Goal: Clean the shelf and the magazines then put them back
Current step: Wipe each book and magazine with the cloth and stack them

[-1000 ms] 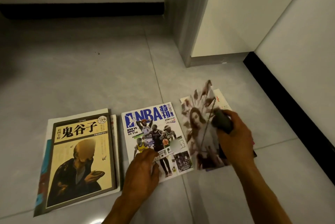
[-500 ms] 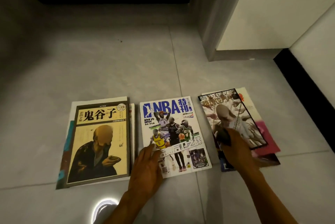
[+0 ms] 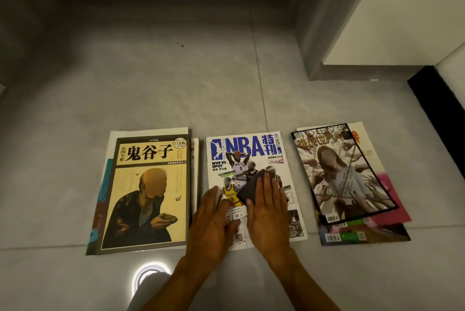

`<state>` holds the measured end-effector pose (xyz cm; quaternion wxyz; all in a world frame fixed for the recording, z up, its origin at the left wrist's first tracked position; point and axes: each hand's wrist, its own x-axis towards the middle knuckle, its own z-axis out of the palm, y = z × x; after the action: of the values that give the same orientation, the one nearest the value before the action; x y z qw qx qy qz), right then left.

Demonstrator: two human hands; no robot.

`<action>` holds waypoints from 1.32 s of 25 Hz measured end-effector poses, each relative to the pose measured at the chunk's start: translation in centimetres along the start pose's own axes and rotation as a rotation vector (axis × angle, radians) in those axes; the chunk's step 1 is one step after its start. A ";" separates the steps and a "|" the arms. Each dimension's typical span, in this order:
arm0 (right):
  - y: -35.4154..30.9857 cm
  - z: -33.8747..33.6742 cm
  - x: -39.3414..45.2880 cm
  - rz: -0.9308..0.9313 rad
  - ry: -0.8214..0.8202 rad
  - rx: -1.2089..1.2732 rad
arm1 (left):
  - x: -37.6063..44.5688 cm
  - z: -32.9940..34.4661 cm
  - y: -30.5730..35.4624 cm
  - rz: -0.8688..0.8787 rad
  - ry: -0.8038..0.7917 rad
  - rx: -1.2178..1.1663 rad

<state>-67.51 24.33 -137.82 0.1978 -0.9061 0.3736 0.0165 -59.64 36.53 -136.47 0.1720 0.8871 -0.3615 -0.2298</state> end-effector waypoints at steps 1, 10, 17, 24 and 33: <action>-0.3 0.7 -0.6 -0.012 -0.017 0.018 | 0.5 -0.2 0.0 -0.018 -0.023 -0.019; 6.7 -2.5 7.3 -0.027 0.031 -0.024 | 2.4 -1.1 -0.3 0.052 -0.022 -0.036; -0.2 2.2 0.8 -0.415 0.061 -0.103 | 2.5 -0.7 -0.7 0.092 0.027 -0.192; 3.3 -0.9 9.5 -0.058 0.095 -0.028 | 2.4 -0.8 -0.5 -0.130 -0.032 -0.634; 2.9 2.0 1.5 -0.634 0.070 -0.177 | 3.0 -0.3 -1.5 0.008 -0.077 -0.262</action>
<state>-68.15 22.21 -140.93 0.1008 -0.9909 0.0767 -0.0447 -56.73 35.38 -137.74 0.2732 0.8463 -0.3382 -0.3080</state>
